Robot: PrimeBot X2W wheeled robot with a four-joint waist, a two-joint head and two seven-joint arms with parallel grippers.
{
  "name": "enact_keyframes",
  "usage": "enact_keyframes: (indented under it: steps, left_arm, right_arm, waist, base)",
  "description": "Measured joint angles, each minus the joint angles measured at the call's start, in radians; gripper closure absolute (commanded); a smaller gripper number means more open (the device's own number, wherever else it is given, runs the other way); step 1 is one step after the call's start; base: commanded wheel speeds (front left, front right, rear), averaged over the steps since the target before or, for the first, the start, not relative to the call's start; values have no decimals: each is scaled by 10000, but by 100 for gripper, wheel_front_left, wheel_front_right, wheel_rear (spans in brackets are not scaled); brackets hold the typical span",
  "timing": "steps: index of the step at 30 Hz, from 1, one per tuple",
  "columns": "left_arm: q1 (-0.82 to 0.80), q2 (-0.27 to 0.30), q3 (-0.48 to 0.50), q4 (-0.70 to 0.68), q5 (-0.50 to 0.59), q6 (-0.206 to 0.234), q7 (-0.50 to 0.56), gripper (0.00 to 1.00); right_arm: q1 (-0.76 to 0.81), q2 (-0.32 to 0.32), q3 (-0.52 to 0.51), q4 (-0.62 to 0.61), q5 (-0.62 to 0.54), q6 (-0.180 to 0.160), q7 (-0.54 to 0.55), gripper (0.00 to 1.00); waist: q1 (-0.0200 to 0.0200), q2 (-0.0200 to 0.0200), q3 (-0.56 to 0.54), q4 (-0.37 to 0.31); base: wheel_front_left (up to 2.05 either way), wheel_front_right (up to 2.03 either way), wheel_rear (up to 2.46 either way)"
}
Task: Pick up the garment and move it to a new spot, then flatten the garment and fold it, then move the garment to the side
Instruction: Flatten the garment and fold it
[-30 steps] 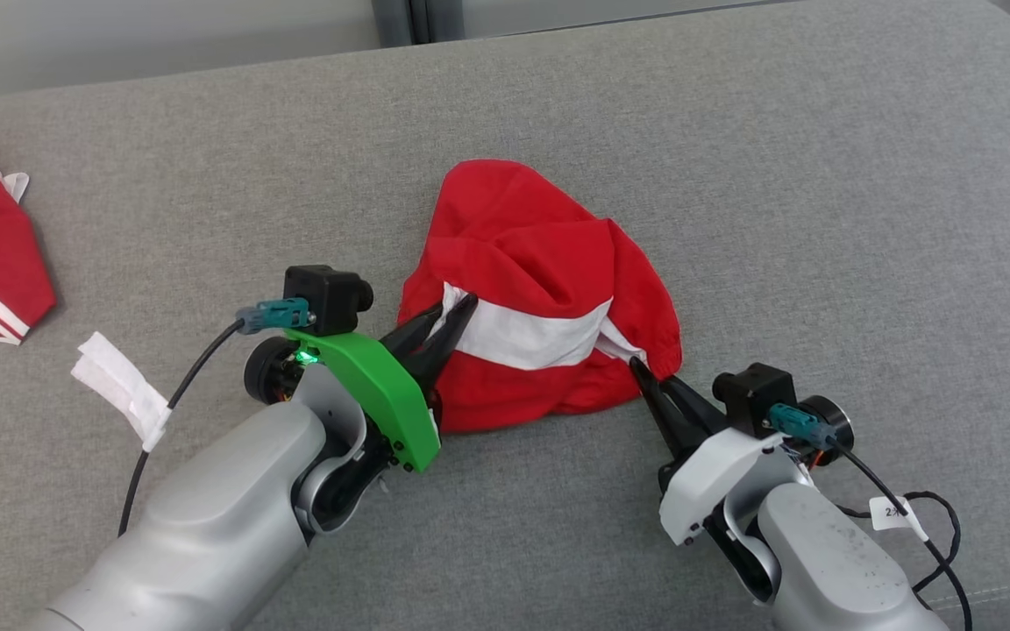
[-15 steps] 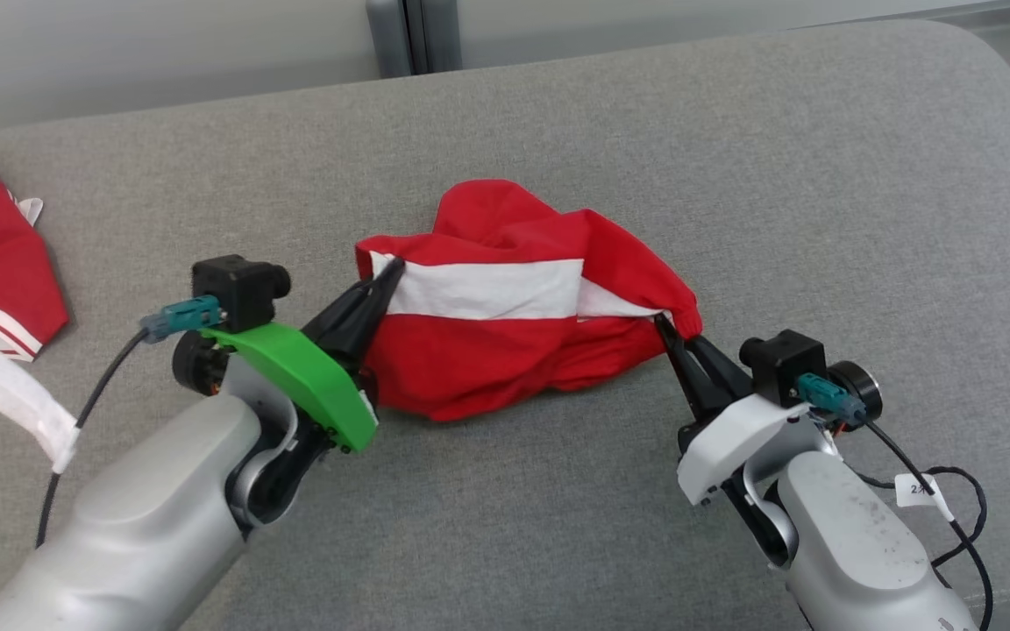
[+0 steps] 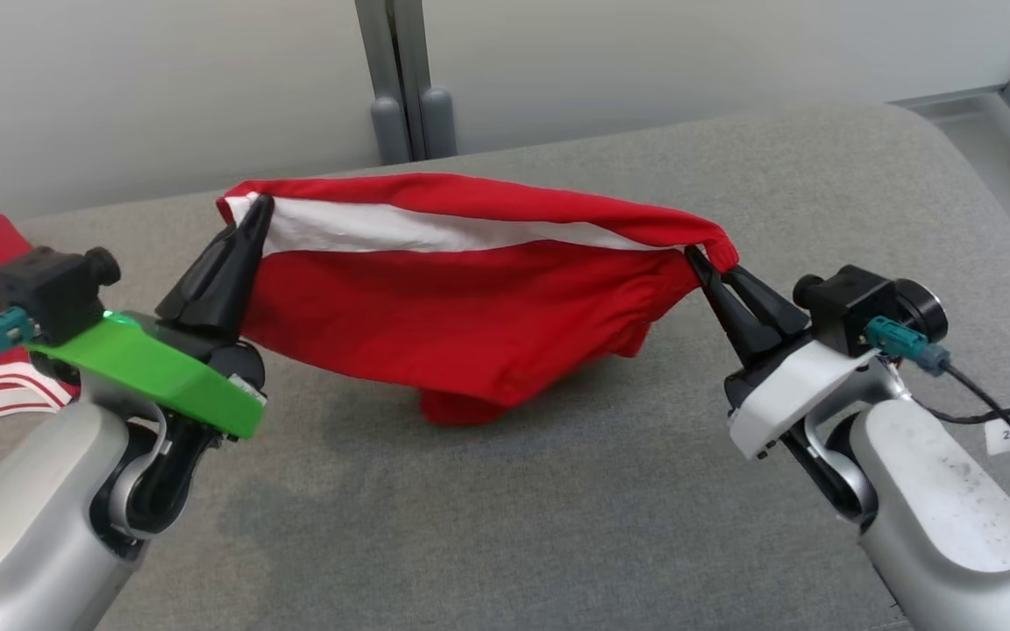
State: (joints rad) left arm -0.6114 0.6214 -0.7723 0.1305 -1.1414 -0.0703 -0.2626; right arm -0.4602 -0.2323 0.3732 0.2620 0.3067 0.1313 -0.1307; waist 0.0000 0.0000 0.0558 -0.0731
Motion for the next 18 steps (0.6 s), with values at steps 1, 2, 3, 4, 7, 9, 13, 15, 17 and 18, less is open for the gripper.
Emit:
enact_keyframes:
  steps: [1, 2, 3, 4, 7, 9, 13, 15, 17, 18]
  left_arm:
    - [114, 111, 144, -282, 36, 59, 2, 100]
    - [202, 201, 253, -514, 86, 111, 0, 100]
    - [290, 316, 347, -800, 109, 196, 0, 100]
    - [357, 449, 410, -1108, 196, 286, 0, 100]
    - [385, 802, 593, -1902, 357, 535, -2, 100]
    - [378, 993, 704, -2389, 449, 704, -12, 100]
    - [183, 1329, 922, -3352, 610, 1011, 171, 100]
    - [46, 1415, 1053, -3733, 502, 1114, 353, 100]
    - [-58, 1440, 1135, -3866, 336, 1166, 518, 100]
    - [-151, 1480, 1137, -3837, 334, 1187, 621, 100]
  right_arm:
    - [28, -194, 67, -412, 213, 0, 224, 100]
    - [56, -370, 111, -763, 343, 0, 408, 100]
    - [104, -571, 121, -1181, 476, 0, 616, 100]
    - [142, -782, 102, -1630, 596, 0, 815, 100]
    - [138, -1269, -54, -2813, 821, 0, 1338, 100]
    - [117, -1511, -201, -3492, 890, 0, 1662, 100]
    - [-14, -1710, -566, -4694, 1118, 0, 2355, 100]
    - [-21, -1764, -738, -5045, 1279, 0, 2706, 100]
    - [-40, -1810, -811, -5195, 1281, 0, 2917, 100]
    - [-52, -1854, -794, -5181, 1275, 0, 3009, 100]
  waist:
    - [0, 0, -116, -33]
    - [0, 0, -212, -62]
    - [0, 0, -325, -99]
    - [0, 0, -433, -139]
    - [0, 0, -687, -254]
    - [0, 0, -817, -326]
    - [0, 0, -994, -461]
    - [0, 0, -1001, -496]
    - [0, 0, -948, -494]
    - [0, 0, -897, -486]
  base:
    - [0, 0, 0]
    - [0, 0, 0]
    - [0, 0, 0]
    - [0, 0, 0]
    - [0, 0, 0]
    - [0, 0, 0]
    - [0, 0, 0]
    - [0, 0, 0]
    - [0, 0, 0]
    - [0, 0, 0]
